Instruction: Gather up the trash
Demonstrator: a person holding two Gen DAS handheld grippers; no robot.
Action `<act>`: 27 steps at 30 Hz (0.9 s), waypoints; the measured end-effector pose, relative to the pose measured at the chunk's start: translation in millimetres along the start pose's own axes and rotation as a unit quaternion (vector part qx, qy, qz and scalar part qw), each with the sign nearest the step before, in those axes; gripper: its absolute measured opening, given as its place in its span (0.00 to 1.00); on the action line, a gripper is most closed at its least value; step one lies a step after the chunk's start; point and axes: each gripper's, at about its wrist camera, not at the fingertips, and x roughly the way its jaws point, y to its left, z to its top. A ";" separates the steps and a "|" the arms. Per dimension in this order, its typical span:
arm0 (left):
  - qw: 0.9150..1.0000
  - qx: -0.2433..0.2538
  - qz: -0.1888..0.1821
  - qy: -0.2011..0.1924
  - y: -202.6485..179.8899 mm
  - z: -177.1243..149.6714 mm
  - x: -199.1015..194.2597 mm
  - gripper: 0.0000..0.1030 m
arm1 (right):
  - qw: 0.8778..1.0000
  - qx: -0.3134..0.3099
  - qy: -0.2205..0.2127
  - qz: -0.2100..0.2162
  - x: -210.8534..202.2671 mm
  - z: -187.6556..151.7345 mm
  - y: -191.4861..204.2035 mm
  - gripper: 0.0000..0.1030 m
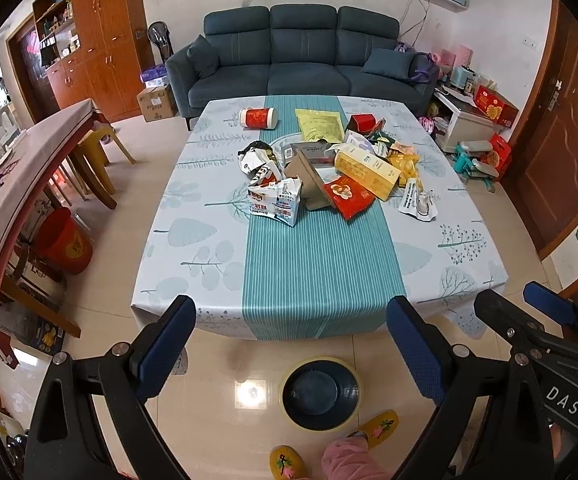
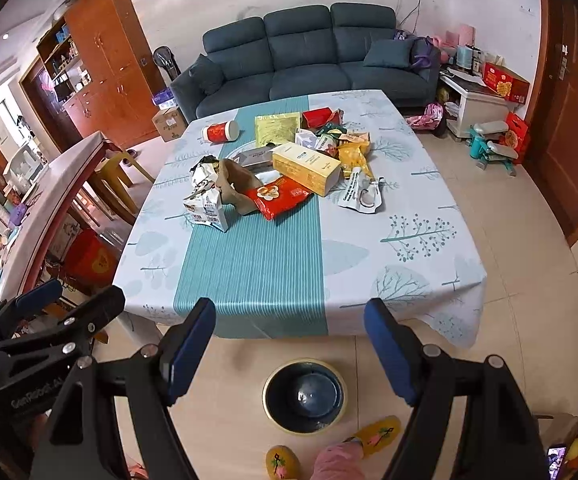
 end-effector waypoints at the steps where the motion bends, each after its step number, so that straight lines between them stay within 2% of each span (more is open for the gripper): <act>1: 1.000 0.001 0.000 0.000 0.3 -0.6 0.4 0.92 | 1.000 0.001 0.000 0.000 0.1 0.3 0.4 0.75; 27: 1.000 0.001 -0.003 0.001 2.7 -1.6 -0.3 0.92 | 1.000 0.001 -0.002 -0.008 -1.9 6.2 8.8 0.75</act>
